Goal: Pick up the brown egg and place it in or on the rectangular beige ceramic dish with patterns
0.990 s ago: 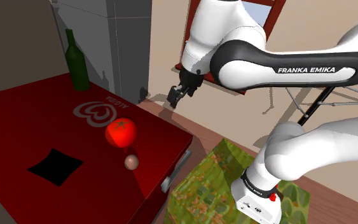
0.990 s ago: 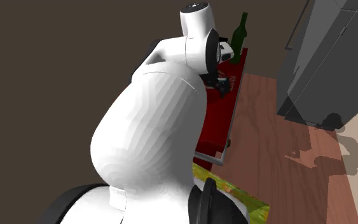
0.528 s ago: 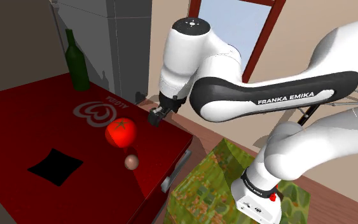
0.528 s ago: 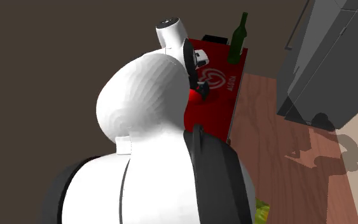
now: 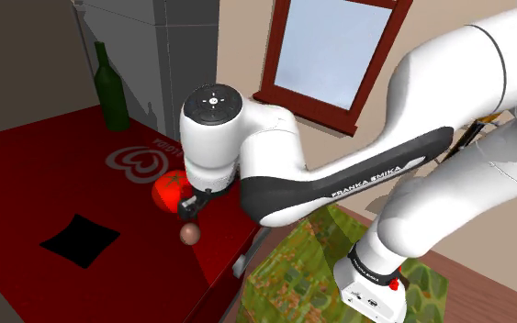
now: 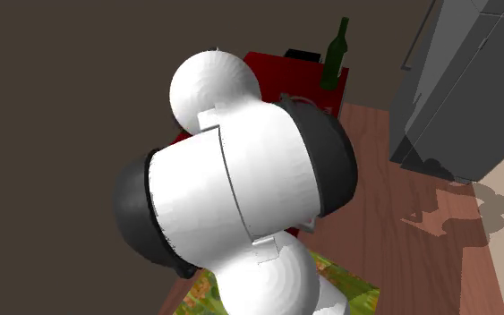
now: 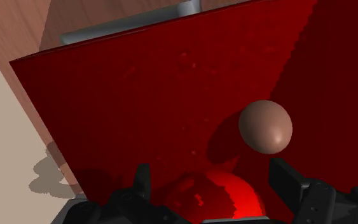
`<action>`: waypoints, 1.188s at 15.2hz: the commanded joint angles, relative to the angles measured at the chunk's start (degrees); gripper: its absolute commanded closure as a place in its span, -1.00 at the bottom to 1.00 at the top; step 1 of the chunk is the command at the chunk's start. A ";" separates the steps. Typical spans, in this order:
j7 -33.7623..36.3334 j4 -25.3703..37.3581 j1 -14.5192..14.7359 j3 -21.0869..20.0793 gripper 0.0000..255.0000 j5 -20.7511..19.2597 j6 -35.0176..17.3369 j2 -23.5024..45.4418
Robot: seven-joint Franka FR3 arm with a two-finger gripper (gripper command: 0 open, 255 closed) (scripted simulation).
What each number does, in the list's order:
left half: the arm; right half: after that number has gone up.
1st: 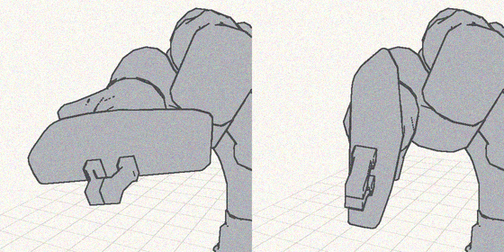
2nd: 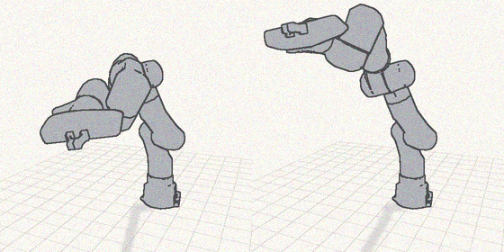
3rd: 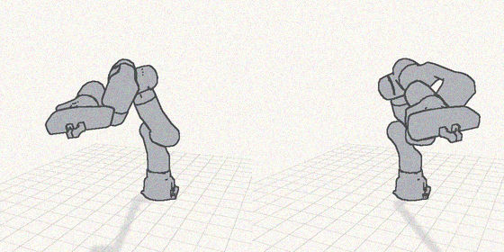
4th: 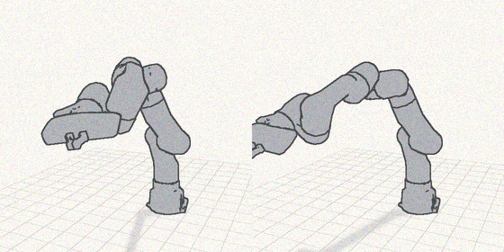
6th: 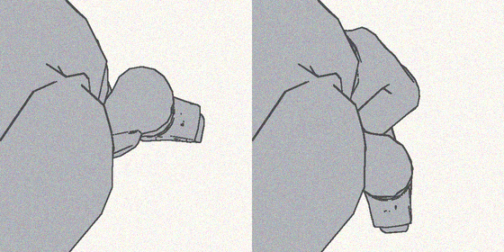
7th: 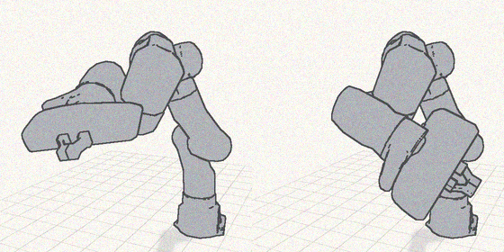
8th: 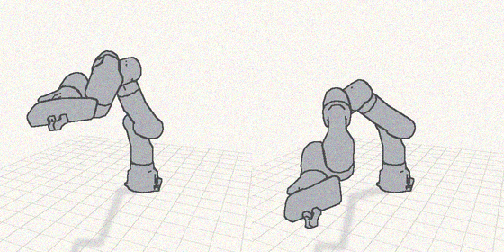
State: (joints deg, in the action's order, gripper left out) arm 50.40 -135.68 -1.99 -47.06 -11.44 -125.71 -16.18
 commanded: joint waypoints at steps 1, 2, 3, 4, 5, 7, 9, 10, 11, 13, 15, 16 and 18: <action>5.87 2.79 -2.21 -4.28 -1.00 -4.97 0.07 5.51; 9.24 4.22 -3.18 -6.39 -1.00 -8.21 0.40 8.80; 12.86 5.79 -3.91 -8.31 -1.00 -11.92 1.07 12.47; 16.65 7.50 -4.07 -9.76 -1.00 -16.02 2.14 16.51; 20.38 9.33 -3.47 -10.51 -1.00 -20.21 3.55 20.75; 21.01 9.17 -2.51 -9.39 -1.00 -21.14 3.13 21.51; 22.11 8.72 -2.32 -8.76 -1.00 -22.87 2.29 22.85; 22.67 8.52 -2.25 -8.46 -1.00 -23.77 1.89 23.53; 23.23 8.33 -2.17 -8.15 -1.00 -24.67 1.51 24.22; 24.69 7.92 -1.91 -7.26 -1.00 -27.03 0.56 26.02; 24.68 7.92 -1.88 -7.23 -1.00 -27.02 0.55 26.01; 24.68 7.92 -1.88 -7.23 -1.00 -27.02 0.55 26.01; 24.68 7.92 -1.88 -7.23 -1.00 -27.02 0.55 26.01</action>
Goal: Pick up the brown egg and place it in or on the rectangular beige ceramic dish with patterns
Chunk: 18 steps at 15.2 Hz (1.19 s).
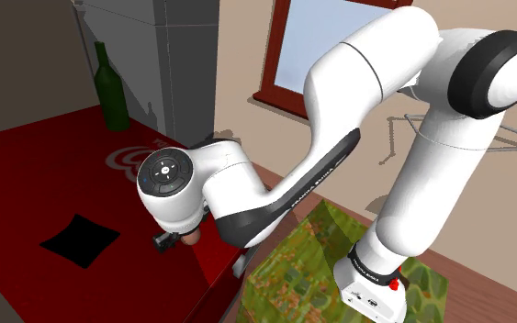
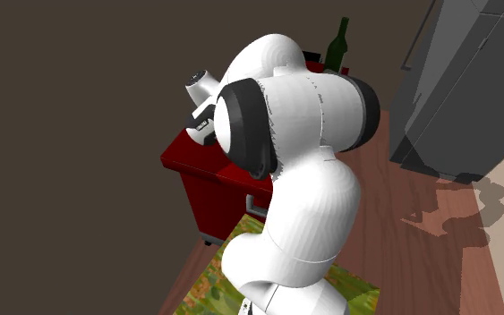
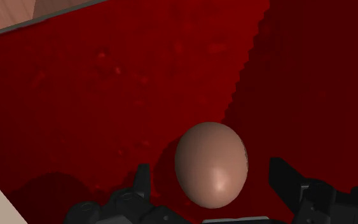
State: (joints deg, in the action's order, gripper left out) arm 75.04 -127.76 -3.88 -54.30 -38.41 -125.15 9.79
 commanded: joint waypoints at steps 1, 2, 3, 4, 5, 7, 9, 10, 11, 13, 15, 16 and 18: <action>0.04 0.00 0.02 0.01 -1.00 -0.05 -0.01 0.04; 0.04 0.00 0.02 0.01 -1.00 -0.05 -0.01 0.04; 0.03 0.00 0.01 0.01 -1.00 -0.03 -0.01 0.02; 0.03 0.00 0.01 0.01 1.00 -0.03 -0.01 0.02; 0.03 0.00 0.01 0.01 1.00 -0.03 -0.01 0.02; 0.03 0.00 0.01 0.01 1.00 -0.03 -0.01 0.02; 0.03 0.00 0.01 0.01 1.00 -0.03 -0.01 0.02; 0.03 0.00 0.01 0.01 1.00 -0.03 -0.01 0.02; 0.03 0.00 0.01 0.01 1.00 -0.03 -0.01 0.02; 0.04 0.00 0.02 0.01 1.00 -0.05 -0.01 0.04; -1.62 0.24 -0.59 -0.60 1.00 1.91 0.52 -1.58; -2.46 0.37 -0.87 -0.88 1.00 2.90 0.80 -2.39; -4.14 0.69 -1.36 -1.33 1.00 4.85 1.40 -4.00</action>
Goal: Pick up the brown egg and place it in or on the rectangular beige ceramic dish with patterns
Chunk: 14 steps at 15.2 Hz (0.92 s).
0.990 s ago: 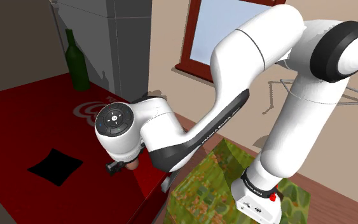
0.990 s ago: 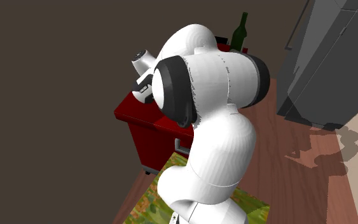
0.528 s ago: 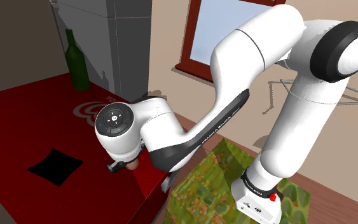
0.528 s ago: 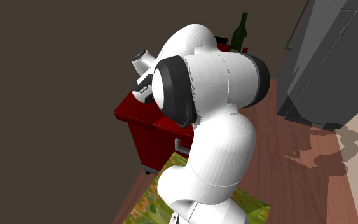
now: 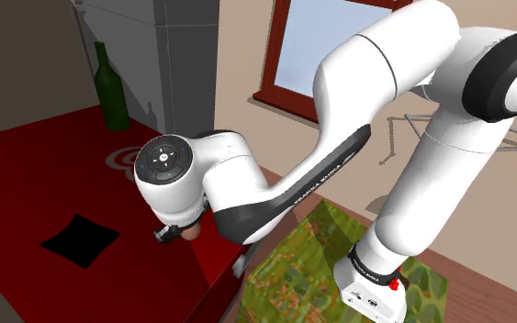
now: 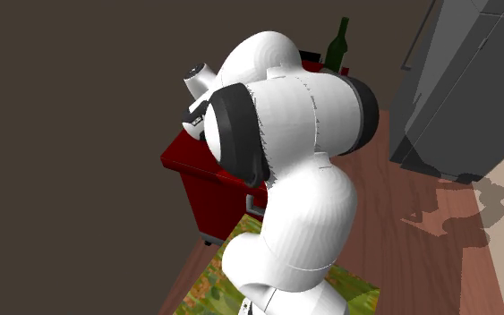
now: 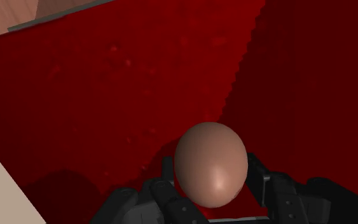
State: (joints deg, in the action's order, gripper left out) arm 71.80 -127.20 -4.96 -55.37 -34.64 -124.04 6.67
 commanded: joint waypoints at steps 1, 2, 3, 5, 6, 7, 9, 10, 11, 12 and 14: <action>-1.74 0.31 -0.49 -0.44 1.00 2.04 0.61 -1.68; -2.57 0.51 -0.68 -0.59 1.00 2.99 0.94 -2.47; -3.40 0.72 -0.85 -0.72 1.00 3.93 1.29 -3.25; -5.04 1.19 -1.12 -0.89 1.00 5.76 2.03 -4.77; -5.84 1.45 -1.20 -0.91 1.00 6.64 2.42 -5.51; -6.62 1.72 -1.27 -0.91 1.00 7.50 2.83 -6.23; -8.15 2.32 -1.36 -0.84 1.00 9.13 3.71 -7.61; -8.89 2.64 -1.38 -0.78 1.00 9.90 4.17 -8.27; -9.60 2.98 -1.37 -0.68 1.00 10.64 4.65 -8.91; -10.30 3.33 -1.36 -0.58 1.00 11.35 5.14 -9.52; -11.63 4.08 -1.30 -0.33 1.00 12.67 6.17 -10.67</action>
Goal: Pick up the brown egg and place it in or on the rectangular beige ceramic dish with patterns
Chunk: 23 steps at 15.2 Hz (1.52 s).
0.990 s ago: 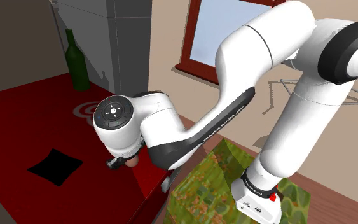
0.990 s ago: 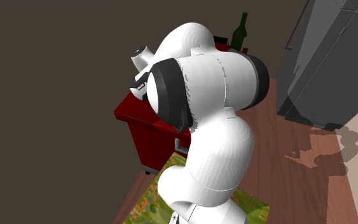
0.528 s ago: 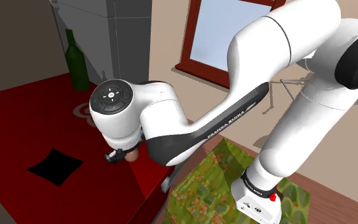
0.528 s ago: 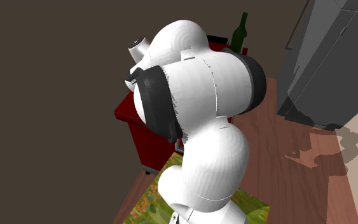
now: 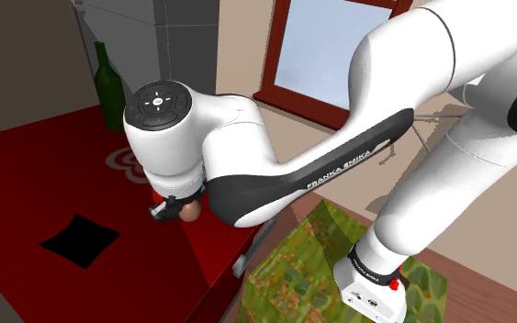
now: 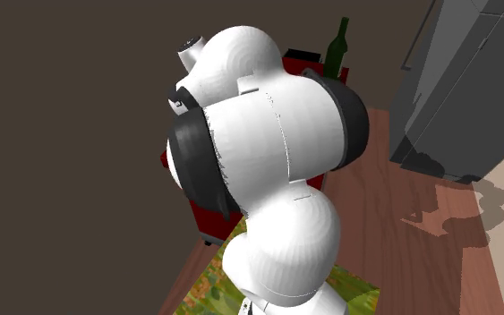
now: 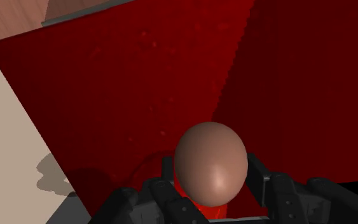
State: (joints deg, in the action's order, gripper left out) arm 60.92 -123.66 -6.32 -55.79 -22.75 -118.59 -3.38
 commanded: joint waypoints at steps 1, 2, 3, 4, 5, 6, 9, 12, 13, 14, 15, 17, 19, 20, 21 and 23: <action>-1.39 0.95 0.09 0.23 1.00 1.40 1.25 -1.16; -2.00 1.36 0.14 0.38 1.00 1.98 1.80 -1.68; -2.59 1.79 0.19 0.53 1.00 2.52 2.36 -2.16; -3.17 2.24 0.24 0.69 1.00 3.04 2.93 -2.63; -3.18 2.25 0.25 0.70 1.00 3.06 2.95 -2.64; -0.86 5.16 -0.07 -0.63 1.00 -0.27 4.47 1.35; 5.34 14.49 2.38 -2.23 1.00 -10.32 10.32 13.72; 8.17 24.45 9.13 0.40 1.00 -17.29 16.01 23.76; 8.50 27.94 11.55 1.50 1.00 -19.04 17.74 26.66; 8.62 31.57 13.94 2.55 1.00 -20.65 19.43 29.45; 8.53 35.35 16.34 3.61 1.00 -22.12 21.08 32.17; 7.76 43.51 21.28 5.74 1.00 -24.77 24.34 37.51; 6.18 52.86 26.56 7.94 1.00 -27.18 27.65 42.98; 5.02 58.26 29.45 9.11 1.00 -28.36 29.41 45.91; 3.52 64.43 32.63 10.35 1.00 -29.57 31.31 49.12; -2.13 83.98 42.02 13.85 1.00 -32.67 36.78 58.51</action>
State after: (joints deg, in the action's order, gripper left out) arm 62.39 -51.02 30.62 -43.99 -53.48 -84.84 49.58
